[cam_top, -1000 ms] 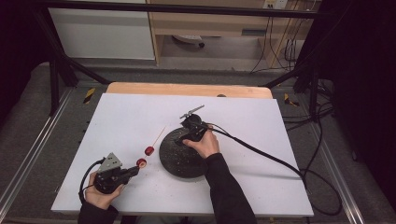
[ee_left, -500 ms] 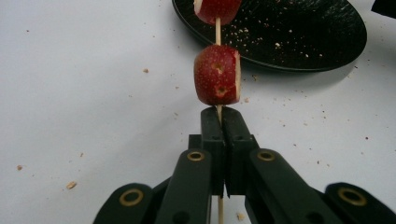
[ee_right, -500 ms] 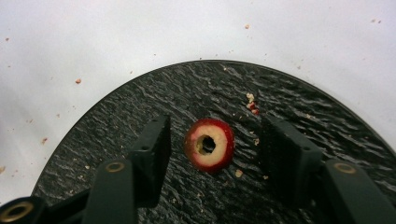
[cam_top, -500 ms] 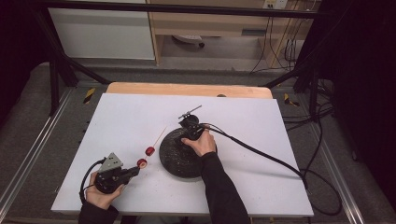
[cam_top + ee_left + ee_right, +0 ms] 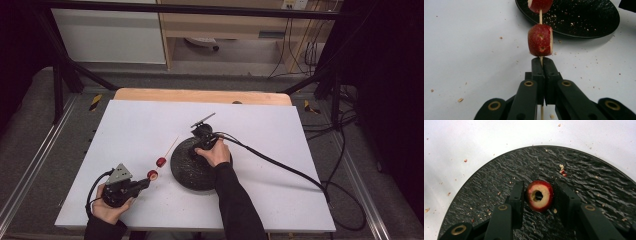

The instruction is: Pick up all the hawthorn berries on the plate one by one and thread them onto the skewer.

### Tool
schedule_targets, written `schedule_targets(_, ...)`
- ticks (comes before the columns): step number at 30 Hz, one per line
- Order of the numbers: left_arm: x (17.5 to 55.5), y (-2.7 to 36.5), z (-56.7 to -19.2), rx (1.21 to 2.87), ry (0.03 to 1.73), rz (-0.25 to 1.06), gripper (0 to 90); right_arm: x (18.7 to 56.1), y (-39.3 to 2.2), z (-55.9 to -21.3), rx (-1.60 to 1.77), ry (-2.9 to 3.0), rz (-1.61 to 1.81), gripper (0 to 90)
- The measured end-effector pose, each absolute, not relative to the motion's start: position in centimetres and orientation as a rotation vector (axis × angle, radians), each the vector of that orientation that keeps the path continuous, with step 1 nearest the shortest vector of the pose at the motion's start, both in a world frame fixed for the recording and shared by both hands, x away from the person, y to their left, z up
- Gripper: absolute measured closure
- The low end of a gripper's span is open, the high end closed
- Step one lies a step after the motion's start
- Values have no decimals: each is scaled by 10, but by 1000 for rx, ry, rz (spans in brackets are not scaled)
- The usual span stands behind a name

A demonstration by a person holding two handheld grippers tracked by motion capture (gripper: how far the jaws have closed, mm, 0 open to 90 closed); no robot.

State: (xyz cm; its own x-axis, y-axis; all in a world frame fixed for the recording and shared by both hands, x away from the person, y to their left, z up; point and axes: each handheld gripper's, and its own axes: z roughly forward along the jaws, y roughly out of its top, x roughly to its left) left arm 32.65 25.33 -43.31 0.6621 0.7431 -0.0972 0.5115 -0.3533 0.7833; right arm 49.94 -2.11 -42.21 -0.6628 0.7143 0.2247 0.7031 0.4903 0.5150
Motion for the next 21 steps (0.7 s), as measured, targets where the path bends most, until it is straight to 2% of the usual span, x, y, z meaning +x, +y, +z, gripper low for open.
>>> schedule_targets(21,325,249,-432,2029,951,356,885,474,-34,-390,1285,2666,1009,630)
